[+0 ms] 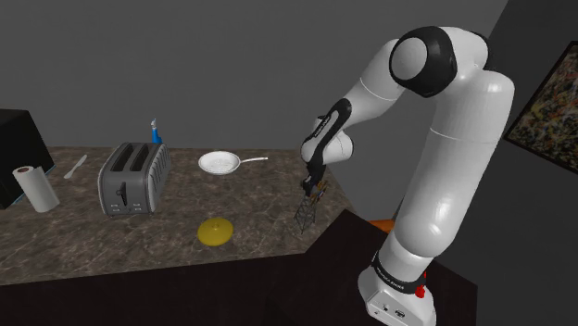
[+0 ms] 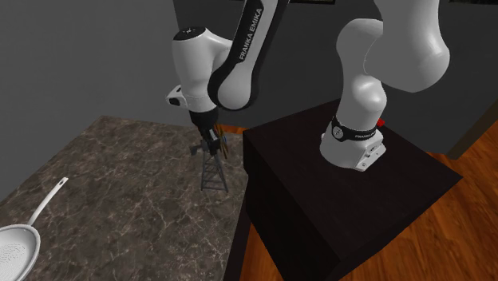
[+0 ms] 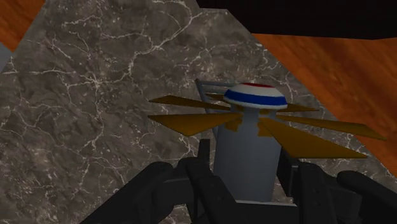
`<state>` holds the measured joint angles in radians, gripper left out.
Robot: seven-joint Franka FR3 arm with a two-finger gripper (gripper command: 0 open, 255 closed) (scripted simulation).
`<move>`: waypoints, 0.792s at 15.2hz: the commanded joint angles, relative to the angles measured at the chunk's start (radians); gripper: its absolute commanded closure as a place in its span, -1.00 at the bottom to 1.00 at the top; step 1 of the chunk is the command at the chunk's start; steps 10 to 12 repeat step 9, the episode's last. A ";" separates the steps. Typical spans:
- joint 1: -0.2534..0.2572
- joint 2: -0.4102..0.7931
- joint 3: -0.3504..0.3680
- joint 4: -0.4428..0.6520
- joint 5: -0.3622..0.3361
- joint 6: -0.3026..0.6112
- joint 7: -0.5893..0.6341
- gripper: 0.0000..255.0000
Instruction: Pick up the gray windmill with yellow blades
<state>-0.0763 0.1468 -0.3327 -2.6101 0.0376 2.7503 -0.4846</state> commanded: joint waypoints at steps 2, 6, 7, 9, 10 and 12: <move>0.007 -0.049 -0.016 -0.002 -0.038 -0.045 0.025 1.00; 0.011 -0.112 -0.026 0.000 -0.083 -0.106 0.056 1.00; 0.010 -0.128 -0.028 0.000 -0.093 -0.122 0.062 1.00; 0.010 -0.130 -0.027 0.001 -0.094 -0.124 0.063 1.00; 0.010 -0.130 -0.027 0.001 -0.094 -0.124 0.063 1.00; 0.010 -0.130 -0.027 0.001 -0.094 -0.124 0.063 1.00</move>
